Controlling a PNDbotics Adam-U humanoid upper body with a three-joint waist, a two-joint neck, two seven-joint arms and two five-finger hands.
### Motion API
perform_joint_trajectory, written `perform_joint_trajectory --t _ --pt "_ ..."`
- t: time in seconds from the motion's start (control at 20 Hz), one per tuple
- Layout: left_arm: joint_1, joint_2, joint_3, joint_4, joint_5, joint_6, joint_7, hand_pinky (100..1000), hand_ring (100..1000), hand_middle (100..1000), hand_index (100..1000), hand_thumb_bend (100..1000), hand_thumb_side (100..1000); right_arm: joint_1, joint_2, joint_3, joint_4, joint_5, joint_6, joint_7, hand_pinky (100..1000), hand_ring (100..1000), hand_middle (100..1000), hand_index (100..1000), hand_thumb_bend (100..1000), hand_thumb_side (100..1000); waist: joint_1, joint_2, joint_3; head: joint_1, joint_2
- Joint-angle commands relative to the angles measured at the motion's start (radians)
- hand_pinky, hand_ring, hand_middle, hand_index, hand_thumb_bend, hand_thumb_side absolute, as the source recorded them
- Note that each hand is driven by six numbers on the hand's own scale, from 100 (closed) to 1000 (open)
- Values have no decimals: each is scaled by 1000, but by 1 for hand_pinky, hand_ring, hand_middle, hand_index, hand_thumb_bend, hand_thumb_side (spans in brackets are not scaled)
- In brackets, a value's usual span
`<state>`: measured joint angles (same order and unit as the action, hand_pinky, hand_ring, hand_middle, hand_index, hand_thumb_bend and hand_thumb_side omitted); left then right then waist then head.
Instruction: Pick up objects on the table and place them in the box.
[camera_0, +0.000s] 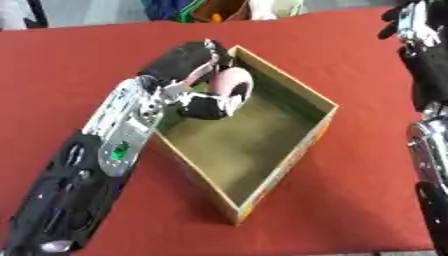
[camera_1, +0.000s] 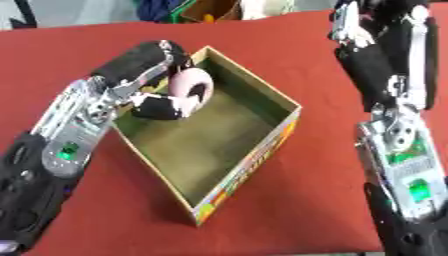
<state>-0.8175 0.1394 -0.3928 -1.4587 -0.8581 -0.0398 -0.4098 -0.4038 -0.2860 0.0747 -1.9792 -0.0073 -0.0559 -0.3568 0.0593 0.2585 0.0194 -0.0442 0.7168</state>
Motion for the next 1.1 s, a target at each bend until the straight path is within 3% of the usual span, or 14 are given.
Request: perform_joint_trajectory --t 0.05,0.2,0.35,0.55,0.8,0.95,1.1 --pt "-12 -2 -8 16 -17 -17 -37 331 498 492 632 100 338 -8 -2 1 -21 -1 3 1 384 498 499 627 100 303 -3 -21 1 5 -4" --pt "-11 -3 -11 26 -43 -34 -78 374 539 551 712 100 325 -7 -2 2 -21 -1 4 1 384 499 499 627 100 304 -3 -21 3 2 0" --pt "-9 -3 -11 26 -77 -45 -132 406 594 612 840 100 403 -7 -1 3 -21 -1 5 2 383 499 498 626 100 304 -4 -21 4 1 1" --pt "-11 1 -7 17 -151 -61 -231 468 683 721 944 358 502 -6 0 2 -21 1 8 4 383 499 498 626 100 305 -4 -21 4 1 -2" --pt "-10 3 7 -13 -242 -58 -291 488 723 762 973 594 571 -5 1 3 -21 1 9 3 383 499 498 626 100 305 -3 -22 4 -1 -7" --pt "-7 -1 21 -39 -262 -44 -290 491 726 762 946 652 591 -4 1 3 -21 1 10 2 383 499 498 626 100 305 -1 -21 3 -3 -12" --pt "1 -6 47 -89 -258 -14 -237 484 706 730 880 645 657 -3 2 3 -21 3 11 1 382 498 497 626 100 305 2 -18 3 -10 -20"
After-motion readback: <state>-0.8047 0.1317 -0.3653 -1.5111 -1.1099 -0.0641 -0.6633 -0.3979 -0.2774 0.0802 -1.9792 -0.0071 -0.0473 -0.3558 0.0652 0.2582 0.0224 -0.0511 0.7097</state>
